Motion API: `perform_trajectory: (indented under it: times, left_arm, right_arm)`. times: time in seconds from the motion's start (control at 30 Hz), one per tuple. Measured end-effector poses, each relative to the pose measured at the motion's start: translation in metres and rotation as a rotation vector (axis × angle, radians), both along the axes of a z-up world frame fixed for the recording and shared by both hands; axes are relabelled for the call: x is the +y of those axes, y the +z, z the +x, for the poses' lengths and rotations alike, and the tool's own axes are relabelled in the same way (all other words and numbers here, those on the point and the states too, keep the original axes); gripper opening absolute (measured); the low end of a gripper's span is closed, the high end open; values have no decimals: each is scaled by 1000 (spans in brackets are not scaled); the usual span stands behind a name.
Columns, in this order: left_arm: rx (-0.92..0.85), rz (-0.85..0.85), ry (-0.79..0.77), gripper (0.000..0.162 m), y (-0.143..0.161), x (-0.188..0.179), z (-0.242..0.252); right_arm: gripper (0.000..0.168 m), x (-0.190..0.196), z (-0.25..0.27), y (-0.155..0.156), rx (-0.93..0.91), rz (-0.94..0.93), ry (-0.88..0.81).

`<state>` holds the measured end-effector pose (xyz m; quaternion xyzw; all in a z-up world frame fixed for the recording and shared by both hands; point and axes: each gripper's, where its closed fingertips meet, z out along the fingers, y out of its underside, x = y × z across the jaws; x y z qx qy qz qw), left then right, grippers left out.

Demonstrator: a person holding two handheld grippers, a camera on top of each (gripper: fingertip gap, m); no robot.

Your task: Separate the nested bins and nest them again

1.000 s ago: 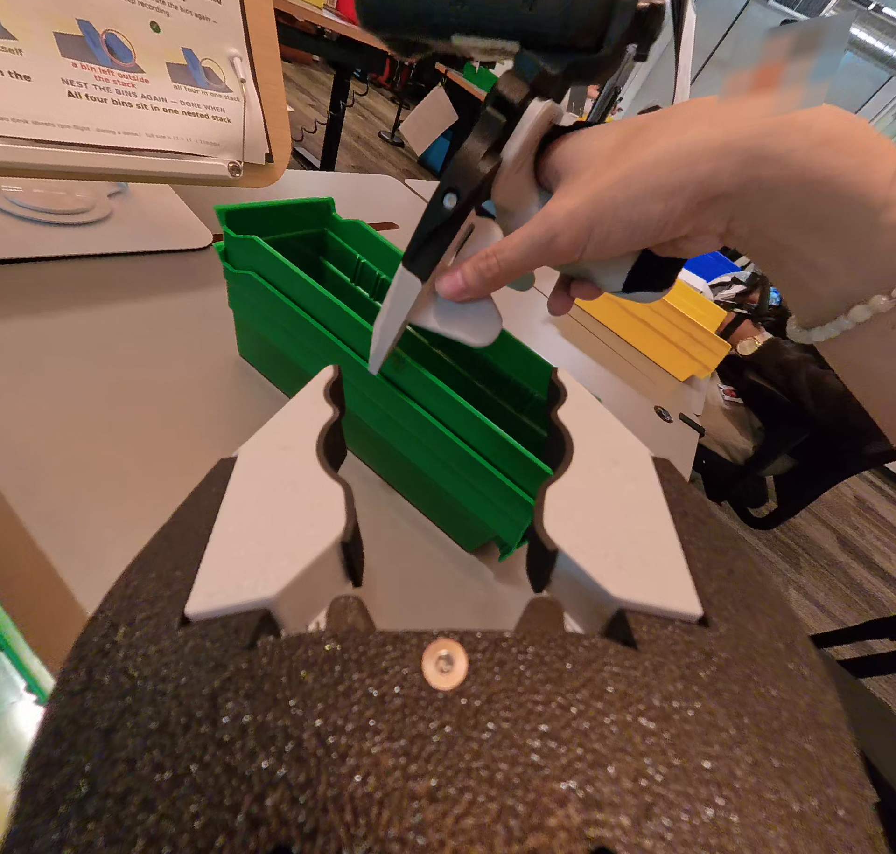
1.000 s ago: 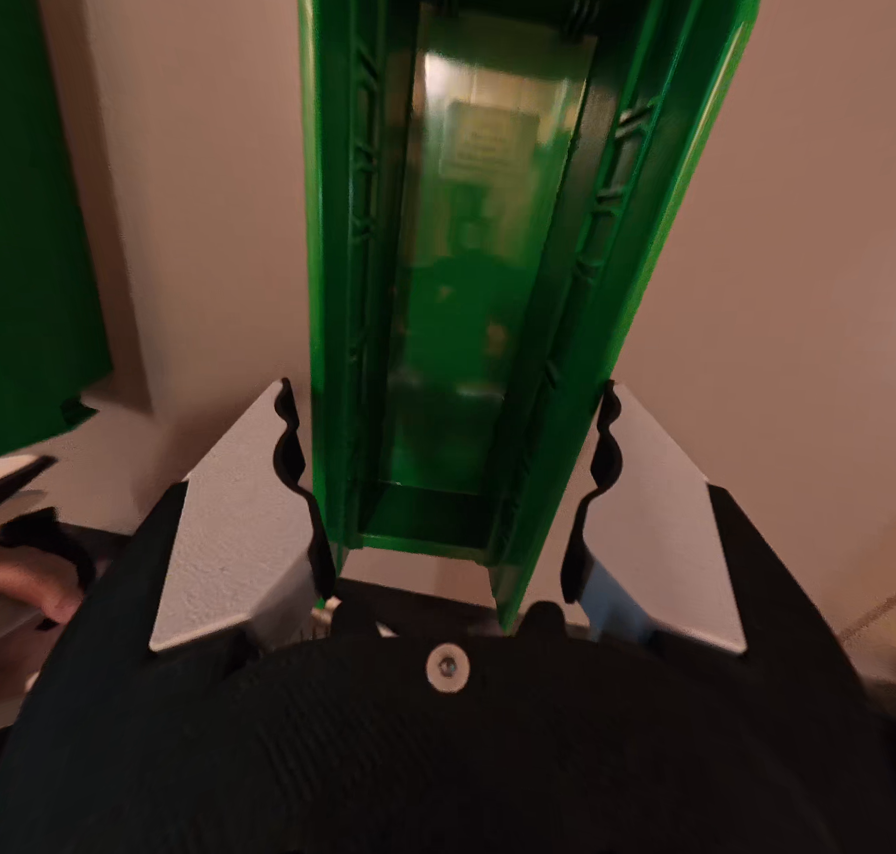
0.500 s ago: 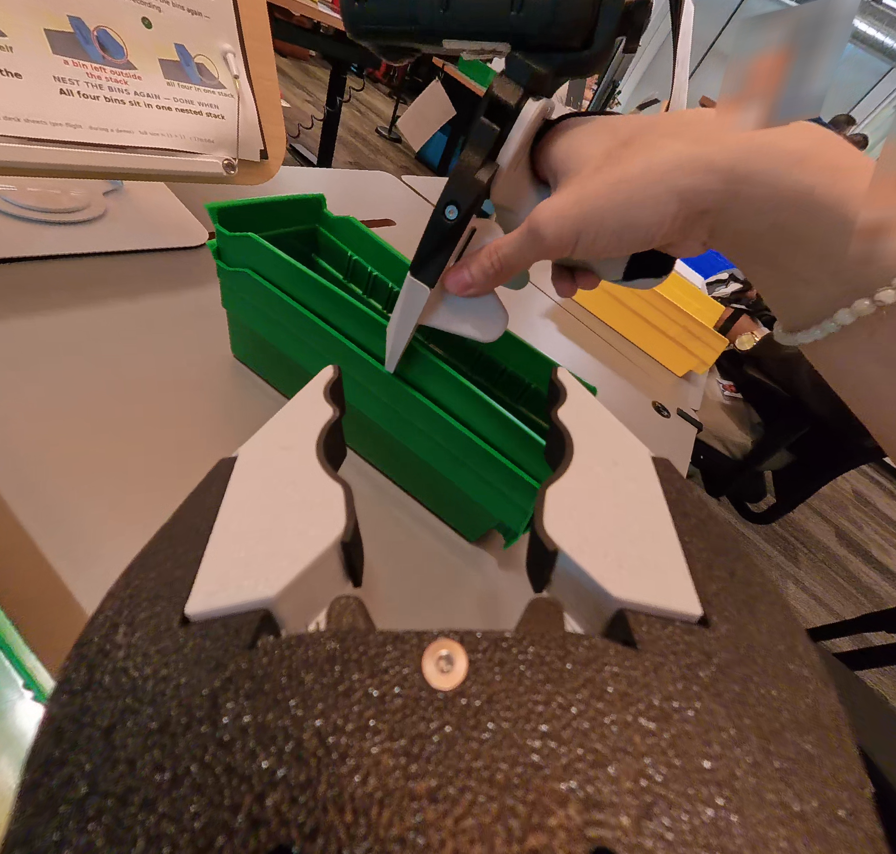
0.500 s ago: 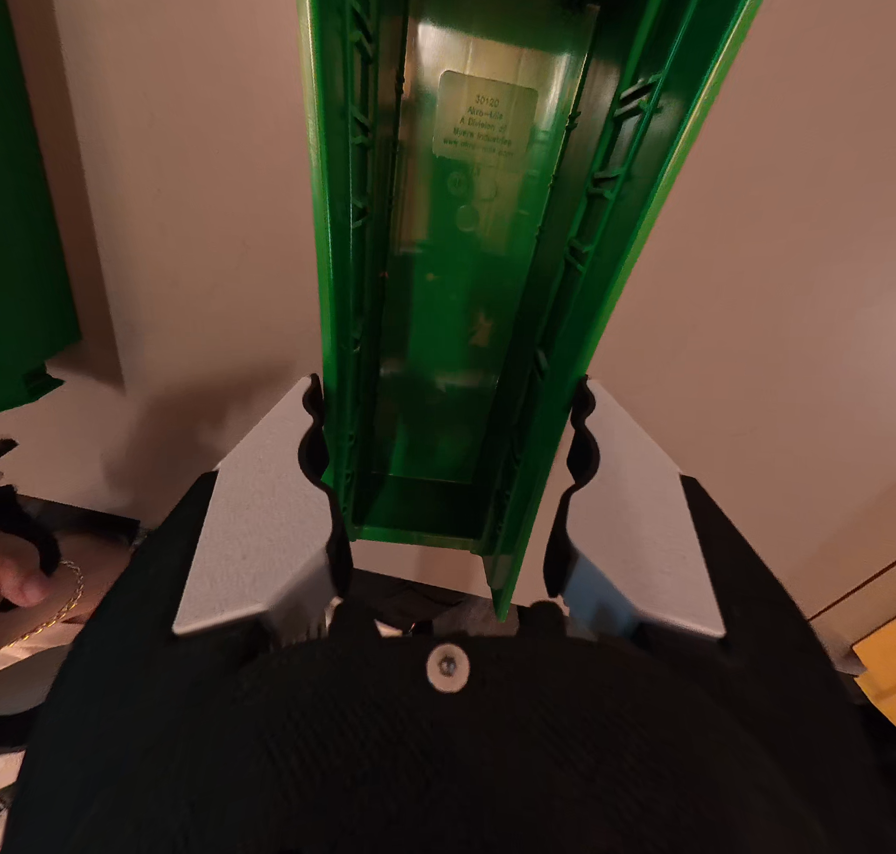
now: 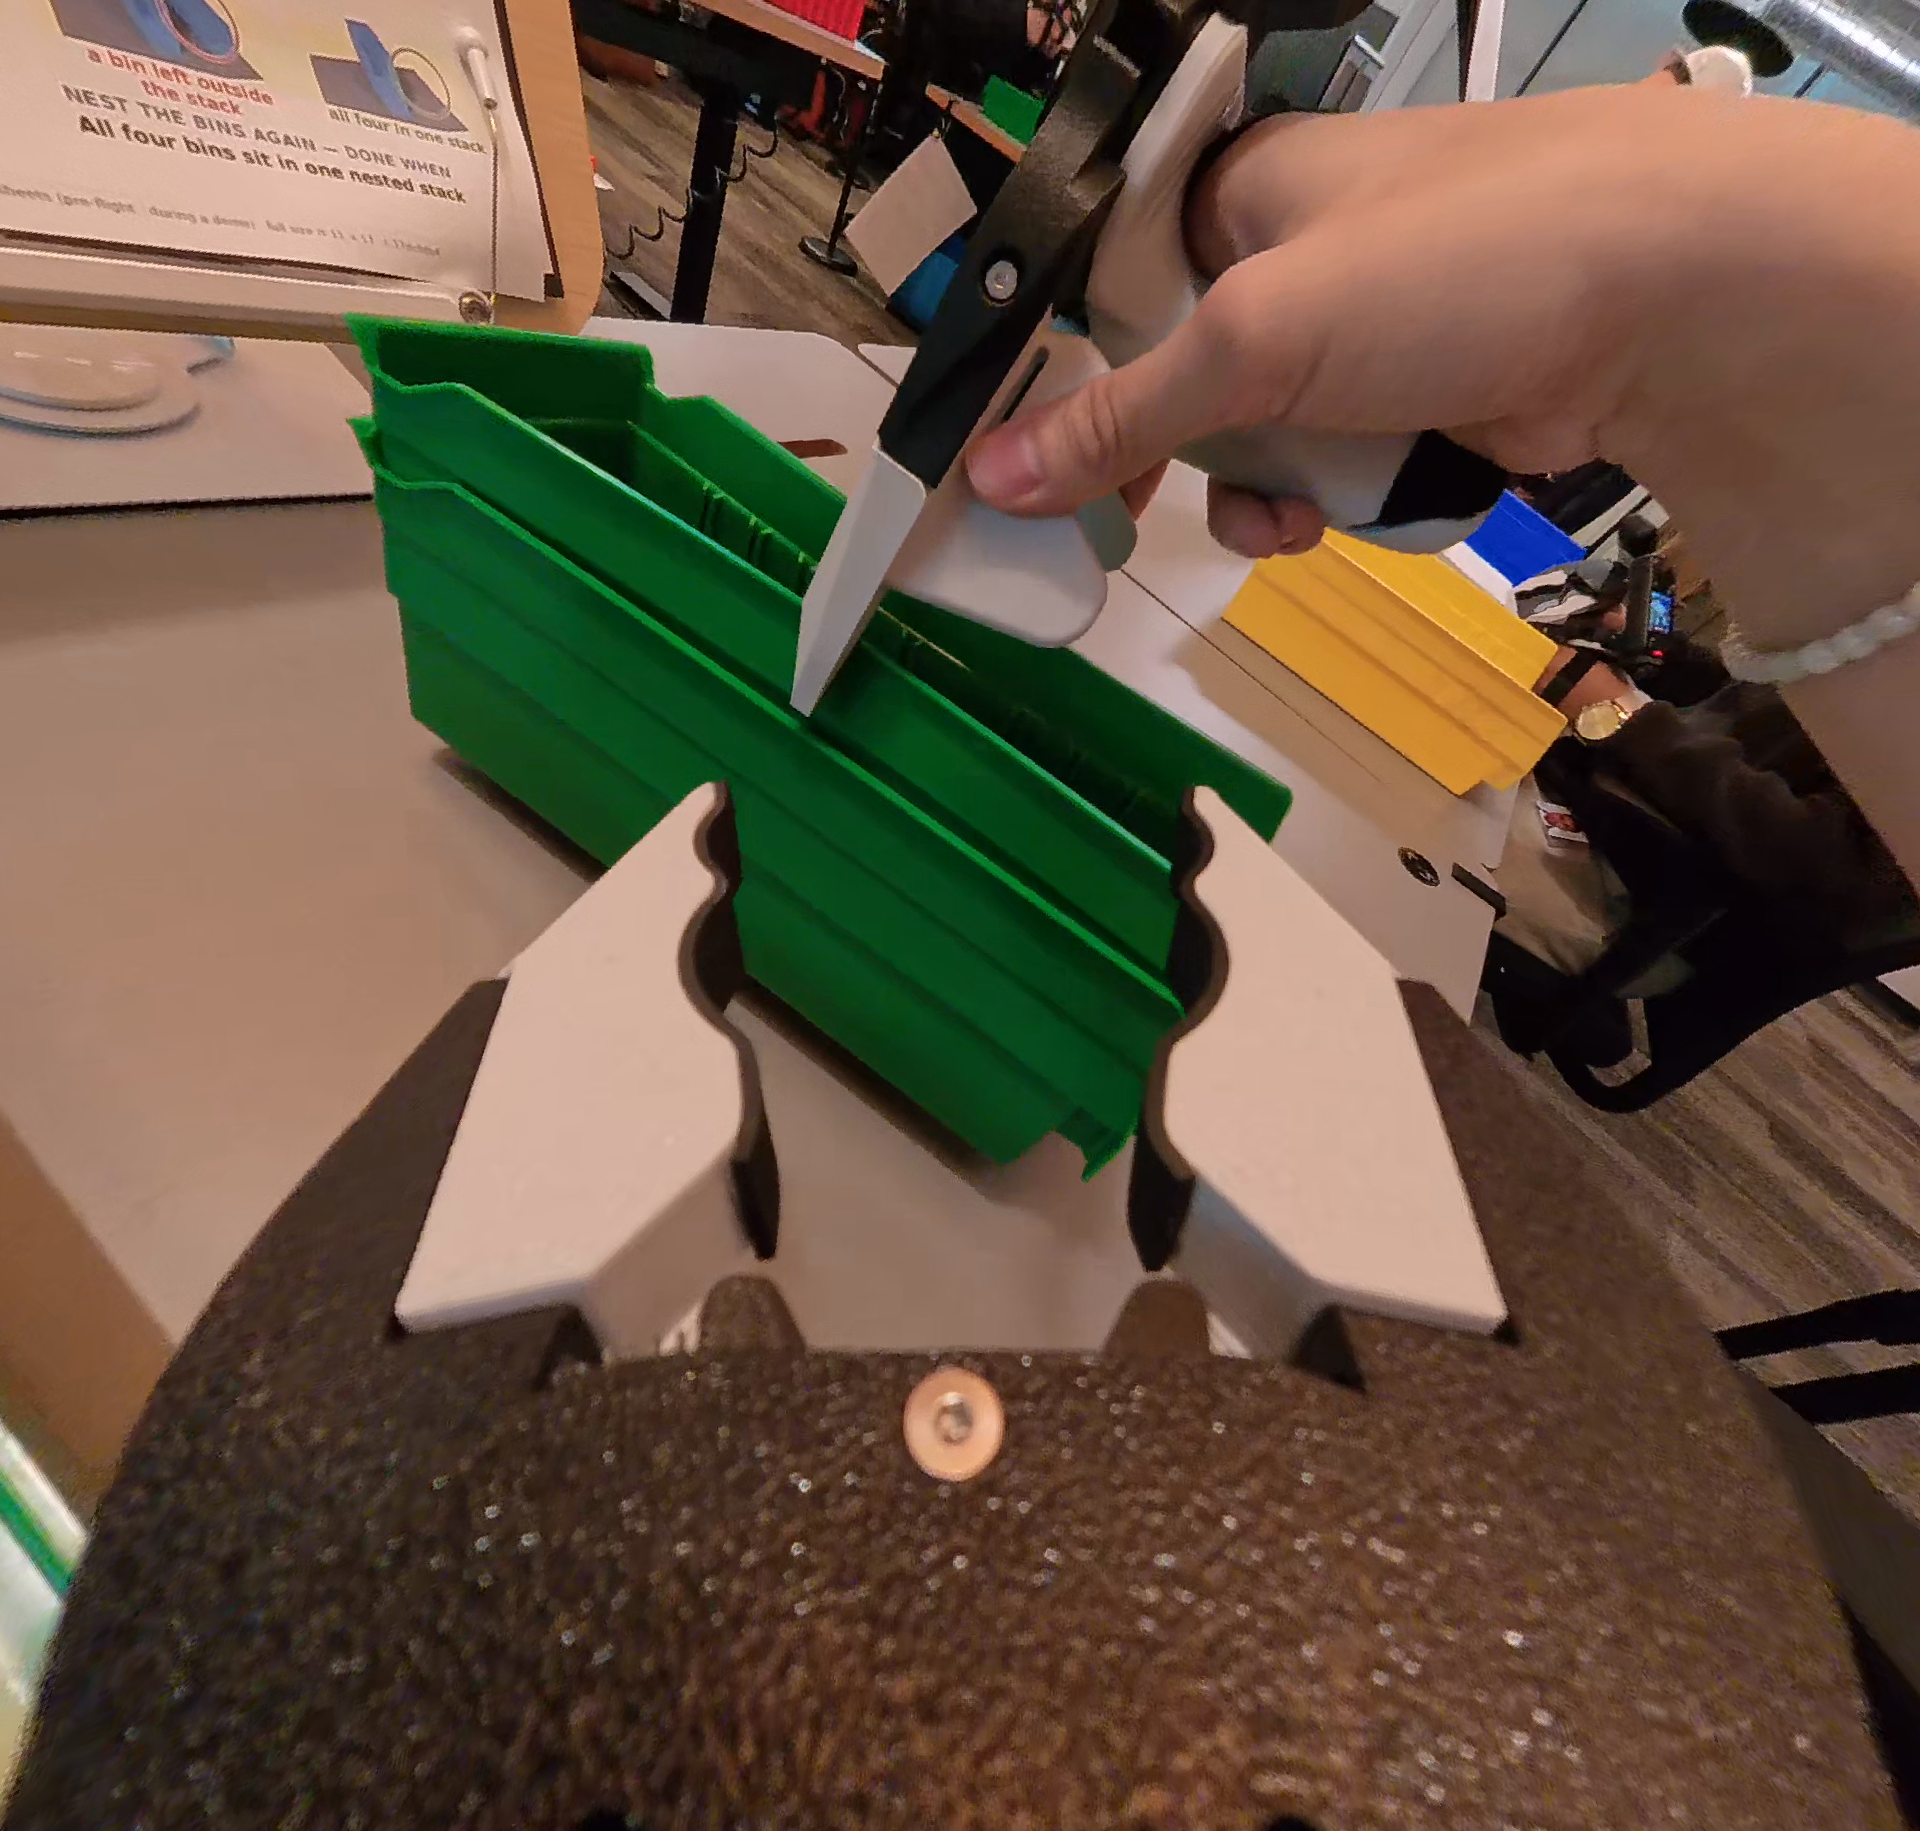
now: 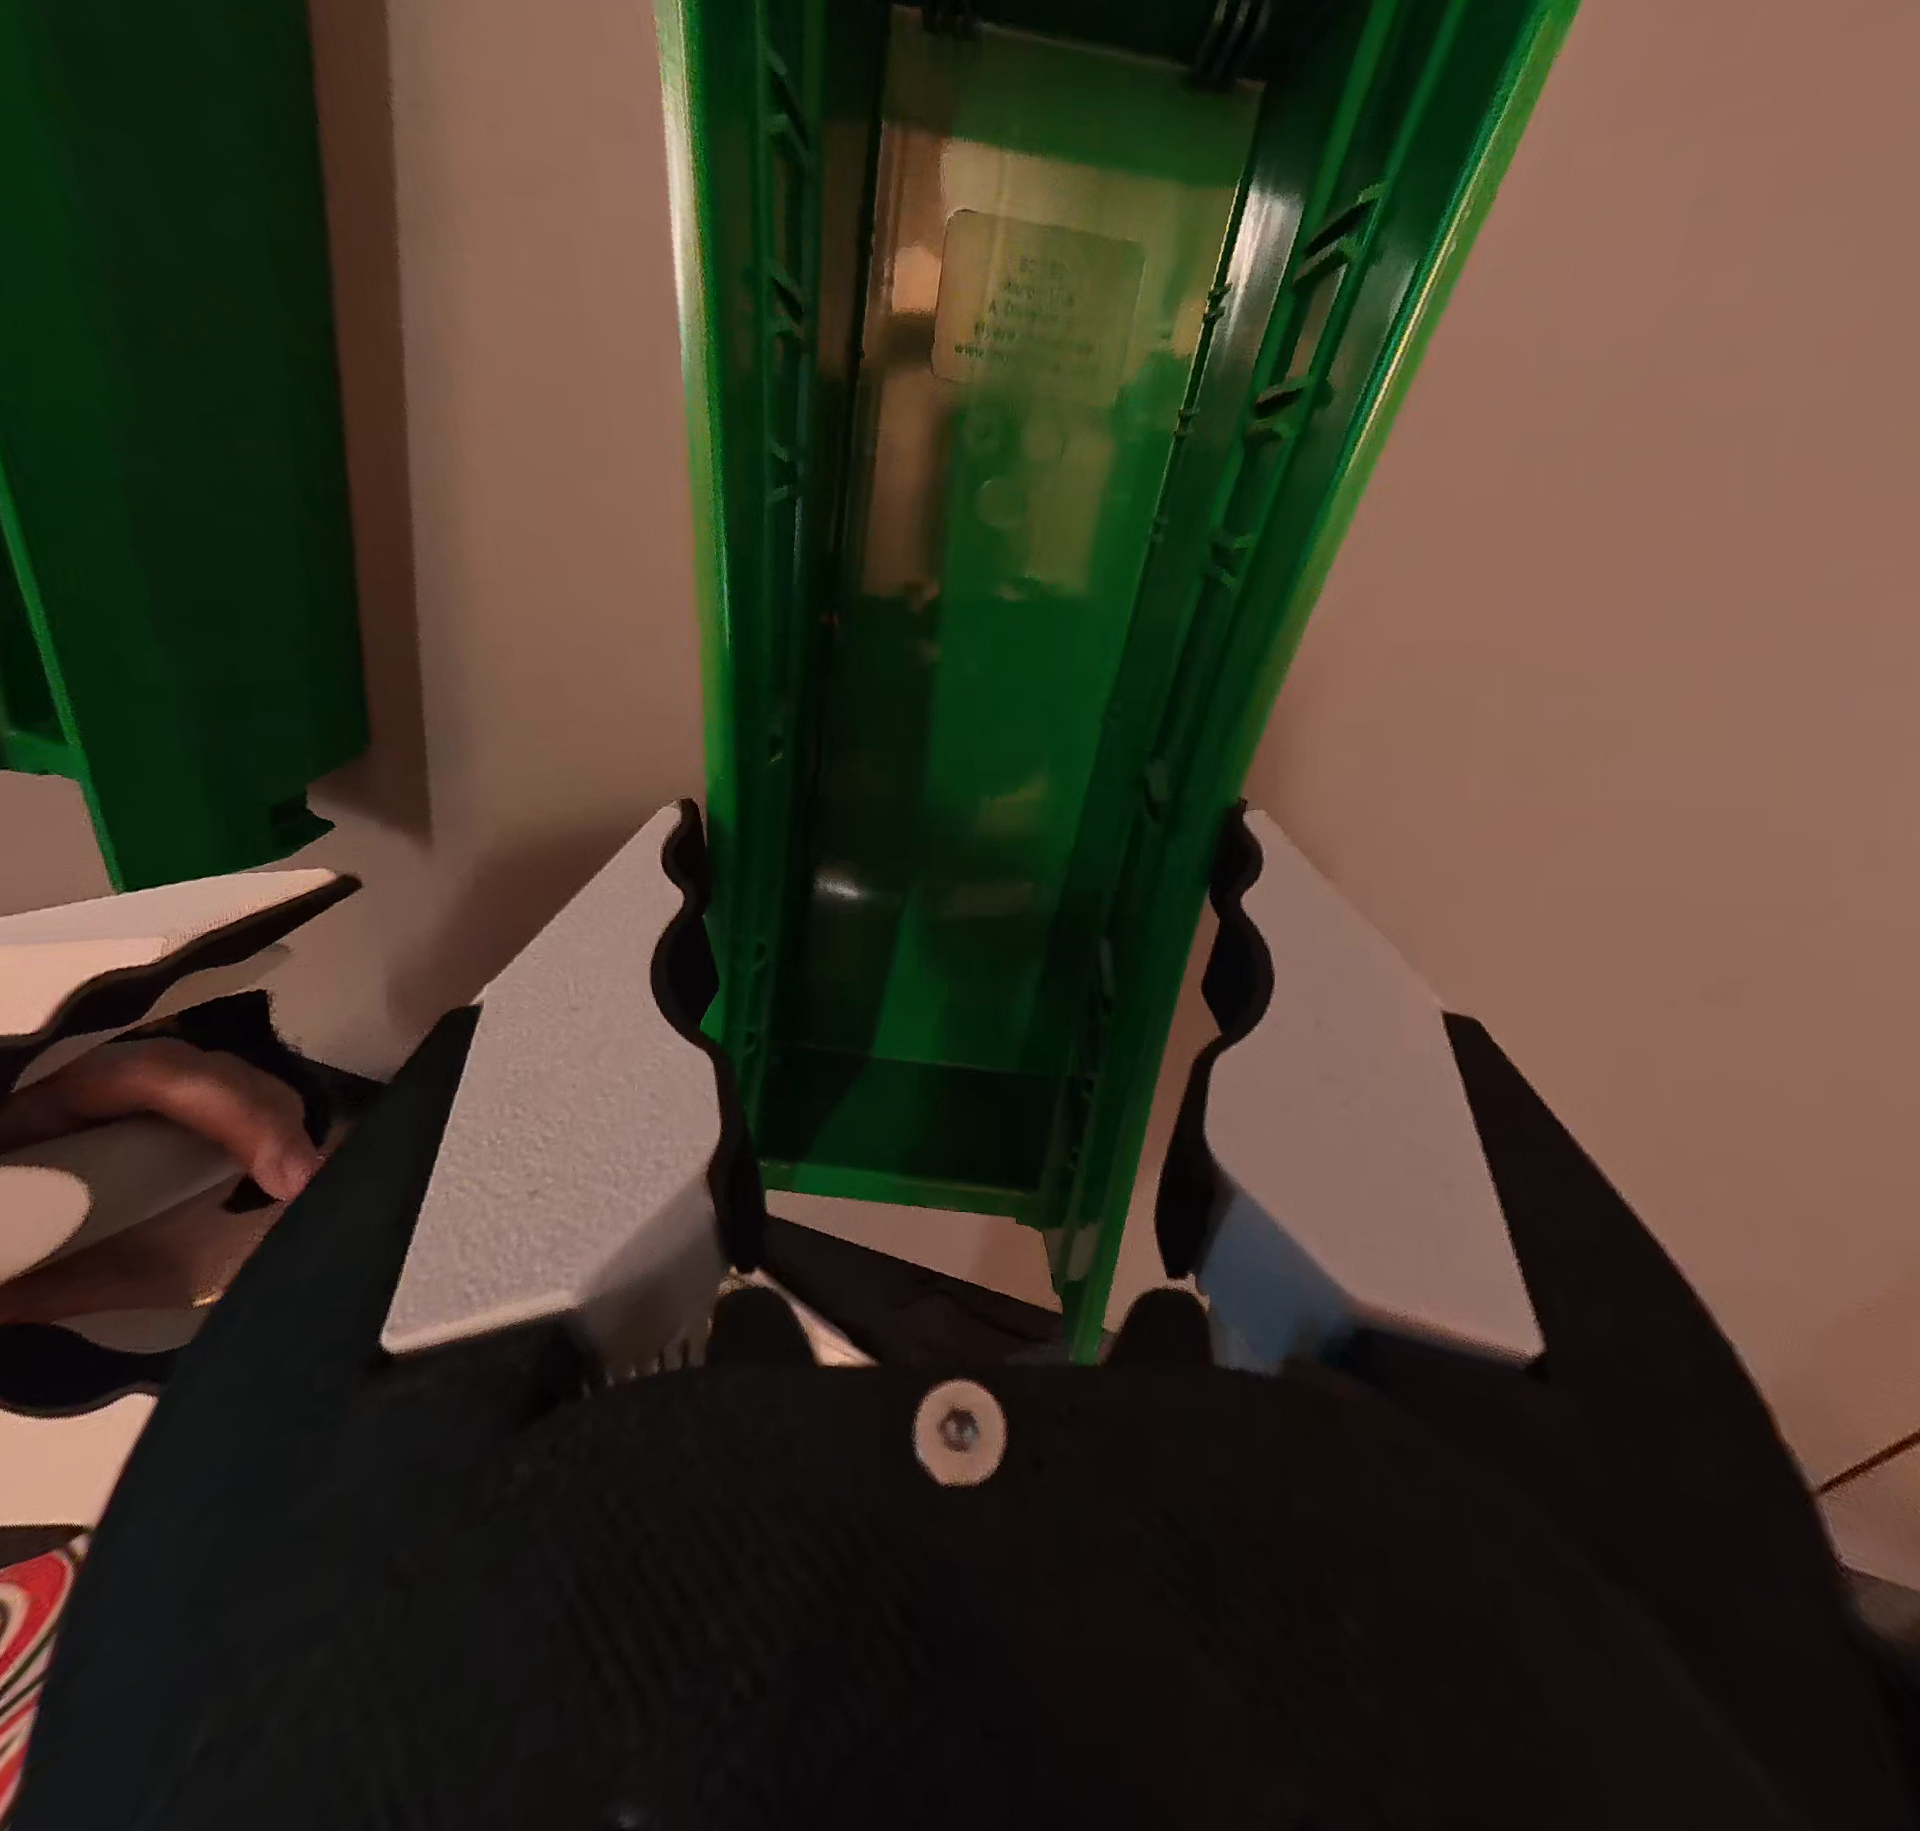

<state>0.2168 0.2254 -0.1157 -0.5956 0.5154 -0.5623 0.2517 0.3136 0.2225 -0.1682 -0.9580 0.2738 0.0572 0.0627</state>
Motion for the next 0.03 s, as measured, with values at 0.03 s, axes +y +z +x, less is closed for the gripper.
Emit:
perform_trajectory:
  times: [0.03]
  left_arm:
    - [3, 0, -1, 81, -1, -1, 1]
  right_arm:
    - [97, 0, 2, 0, 3, 2, 4]
